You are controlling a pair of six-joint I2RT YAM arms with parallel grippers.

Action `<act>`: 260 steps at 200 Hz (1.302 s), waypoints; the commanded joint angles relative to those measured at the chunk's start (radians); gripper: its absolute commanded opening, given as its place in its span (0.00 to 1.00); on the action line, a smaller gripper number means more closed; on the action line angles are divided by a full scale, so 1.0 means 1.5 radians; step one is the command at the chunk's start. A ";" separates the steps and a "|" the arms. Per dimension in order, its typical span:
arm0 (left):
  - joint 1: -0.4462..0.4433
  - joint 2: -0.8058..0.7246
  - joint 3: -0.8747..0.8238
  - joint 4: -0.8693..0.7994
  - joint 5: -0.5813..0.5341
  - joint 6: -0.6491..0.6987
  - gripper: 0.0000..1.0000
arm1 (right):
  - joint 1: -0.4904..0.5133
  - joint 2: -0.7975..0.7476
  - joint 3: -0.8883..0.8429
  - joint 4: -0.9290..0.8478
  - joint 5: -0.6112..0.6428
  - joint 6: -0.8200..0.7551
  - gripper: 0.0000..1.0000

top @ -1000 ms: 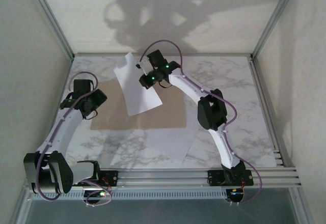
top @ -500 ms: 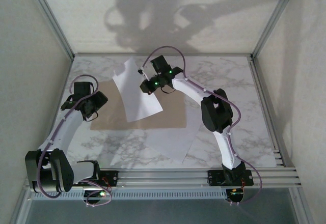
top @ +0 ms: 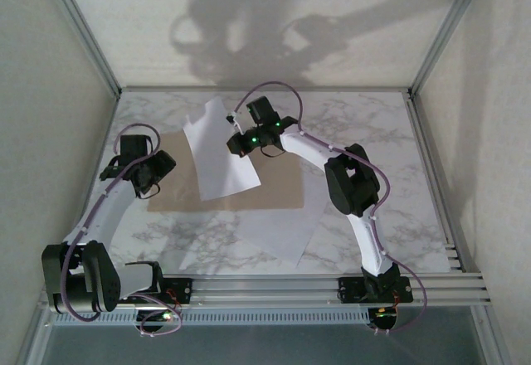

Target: Put the files into the folder

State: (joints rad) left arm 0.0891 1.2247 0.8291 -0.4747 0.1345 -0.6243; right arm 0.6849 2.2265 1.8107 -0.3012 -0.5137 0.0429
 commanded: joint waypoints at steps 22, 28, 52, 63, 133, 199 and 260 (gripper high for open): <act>0.009 -0.001 -0.010 0.008 0.005 -0.003 0.78 | 0.001 -0.030 -0.033 0.076 -0.036 0.055 0.00; 0.010 -0.001 -0.010 0.008 0.006 -0.003 0.78 | 0.002 -0.028 -0.037 0.083 -0.038 0.059 0.00; 0.011 -0.001 -0.014 0.010 0.009 -0.003 0.77 | 0.005 -0.021 -0.045 0.113 -0.047 0.080 0.00; 0.012 -0.001 -0.016 0.009 0.009 -0.002 0.77 | 0.006 -0.017 -0.048 0.126 -0.053 0.090 0.00; 0.017 -0.002 -0.021 0.011 0.013 0.001 0.77 | 0.015 0.005 -0.052 0.176 -0.076 0.115 0.00; 0.019 0.000 -0.029 0.016 0.019 0.001 0.78 | 0.016 0.025 -0.057 0.192 -0.106 0.092 0.00; 0.019 0.003 -0.036 0.020 0.022 0.001 0.77 | 0.015 0.054 -0.034 0.159 -0.109 0.063 0.00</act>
State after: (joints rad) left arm 0.1085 1.2247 0.7959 -0.4522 0.1616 -0.6243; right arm 0.7010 2.2791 1.7416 -0.0422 -0.6594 0.1772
